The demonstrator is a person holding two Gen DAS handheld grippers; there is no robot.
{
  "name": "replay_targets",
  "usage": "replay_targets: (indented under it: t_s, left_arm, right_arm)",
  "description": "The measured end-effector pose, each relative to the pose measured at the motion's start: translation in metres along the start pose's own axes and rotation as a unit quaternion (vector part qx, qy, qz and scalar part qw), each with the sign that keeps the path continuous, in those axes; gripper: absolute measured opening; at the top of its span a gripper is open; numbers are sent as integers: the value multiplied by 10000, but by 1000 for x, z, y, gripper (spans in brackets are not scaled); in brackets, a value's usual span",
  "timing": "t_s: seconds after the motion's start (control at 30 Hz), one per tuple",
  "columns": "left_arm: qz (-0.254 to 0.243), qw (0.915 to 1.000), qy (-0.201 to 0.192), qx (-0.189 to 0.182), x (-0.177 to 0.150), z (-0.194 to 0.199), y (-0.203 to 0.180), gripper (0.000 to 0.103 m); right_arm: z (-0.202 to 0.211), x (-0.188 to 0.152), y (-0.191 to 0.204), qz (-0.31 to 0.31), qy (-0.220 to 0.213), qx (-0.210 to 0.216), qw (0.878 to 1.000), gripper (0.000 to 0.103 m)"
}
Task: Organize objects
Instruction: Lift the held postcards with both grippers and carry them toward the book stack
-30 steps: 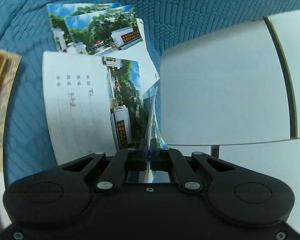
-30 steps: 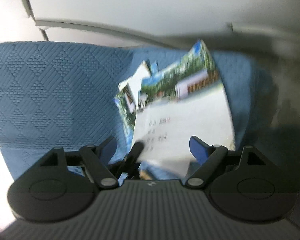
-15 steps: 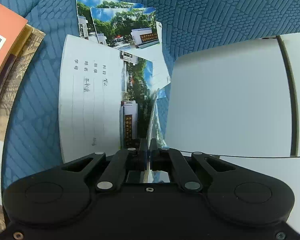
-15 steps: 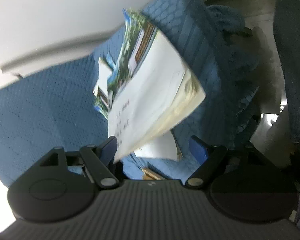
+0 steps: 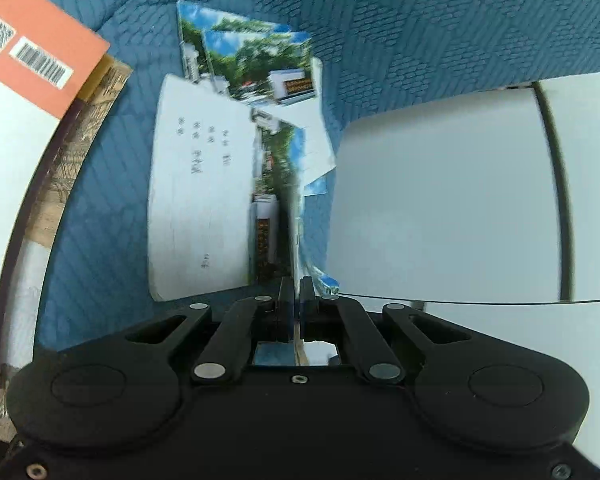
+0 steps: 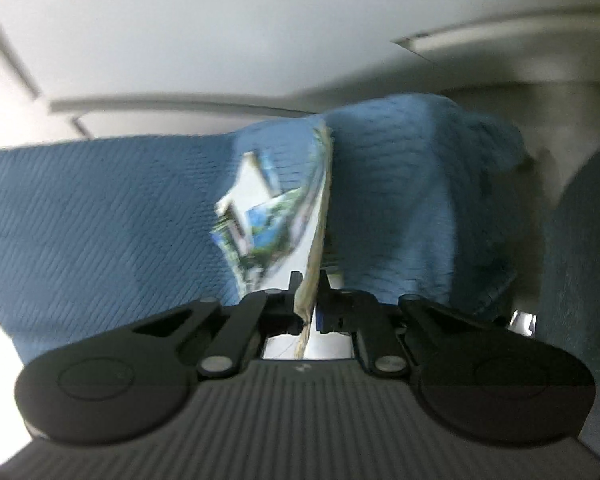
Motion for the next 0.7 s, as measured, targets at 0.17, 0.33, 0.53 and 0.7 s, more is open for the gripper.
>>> replay_targets:
  t_s: [0.17, 0.33, 0.53, 0.7]
  left_arm:
    - [-96, 9995, -116, -291, 4, 31, -28, 2]
    - [-294, 9979, -347, -450, 10, 71, -52, 2]
    - [-379, 9961, -593, -526, 19, 122, -59, 2]
    - [-341, 9951, -762, -539, 29, 162, -54, 3]
  right_arm:
    - [19, -8, 31, 356, 49, 199, 9992, 8]
    - [38, -17, 68, 638, 165, 381, 9971, 8]
    - [45, -43, 106, 1065, 301, 574, 9922, 8]
    - [50, -75, 124, 1210, 539, 603, 9894, 9]
Point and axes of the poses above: each gripper's, at about its wrist camera, not at the fingertips, and z roughly against the way its jaws point, y to its left, x to its top, the point moved 10 cm from there along -z, roughly the way its jaws point, and after that the axes turned 2 degrees about -z, right-handed, at the moved point
